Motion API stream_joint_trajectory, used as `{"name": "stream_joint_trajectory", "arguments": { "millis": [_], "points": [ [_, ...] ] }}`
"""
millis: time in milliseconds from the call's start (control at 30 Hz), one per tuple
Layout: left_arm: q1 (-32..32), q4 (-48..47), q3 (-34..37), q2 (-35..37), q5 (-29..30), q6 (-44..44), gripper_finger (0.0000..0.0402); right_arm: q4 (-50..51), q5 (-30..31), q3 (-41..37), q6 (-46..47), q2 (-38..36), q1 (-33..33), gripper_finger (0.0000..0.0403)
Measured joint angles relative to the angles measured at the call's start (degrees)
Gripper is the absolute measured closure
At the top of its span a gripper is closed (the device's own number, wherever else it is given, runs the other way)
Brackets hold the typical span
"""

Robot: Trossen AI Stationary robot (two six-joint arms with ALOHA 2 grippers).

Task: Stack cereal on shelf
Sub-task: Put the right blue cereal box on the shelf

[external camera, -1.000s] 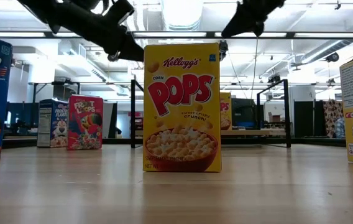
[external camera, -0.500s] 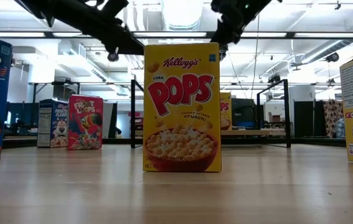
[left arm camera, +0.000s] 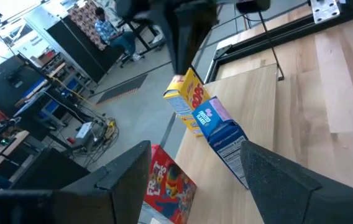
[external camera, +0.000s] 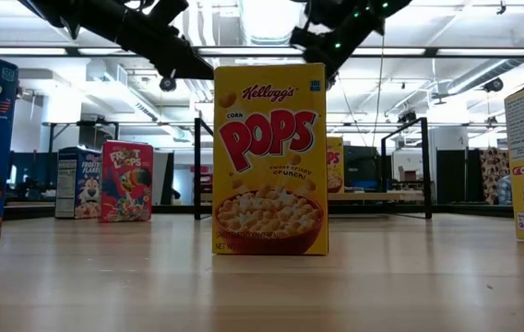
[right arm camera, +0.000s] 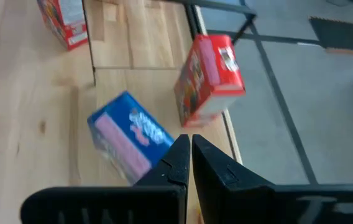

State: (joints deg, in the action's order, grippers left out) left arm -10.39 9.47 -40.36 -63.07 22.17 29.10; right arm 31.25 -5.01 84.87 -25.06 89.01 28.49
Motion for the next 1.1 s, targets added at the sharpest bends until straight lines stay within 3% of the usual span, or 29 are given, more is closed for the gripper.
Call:
{"name": "stream_joint_trajectory", "arguments": {
  "millis": [333,633,767,1100],
  "points": [
    [0.0,-0.5,0.0,0.0,0.0,0.0,0.0171,0.2,-7.1,6.2,-7.2,7.6,2.6,0.0394],
    [-0.2,-0.5,0.0,-0.1,0.0,0.0,0.0171,0.3,-5.4,7.4,-7.1,8.3,3.2,0.0385],
    [-0.2,-0.5,0.0,-0.1,0.0,0.0,0.0171,0.6,-5.1,7.4,-4.6,8.3,3.2,0.0347],
    [-0.2,-0.5,0.0,-0.1,0.0,0.0,0.0171,0.5,-4.0,7.4,-6.0,8.5,3.2,0.0182]
  ]
}}
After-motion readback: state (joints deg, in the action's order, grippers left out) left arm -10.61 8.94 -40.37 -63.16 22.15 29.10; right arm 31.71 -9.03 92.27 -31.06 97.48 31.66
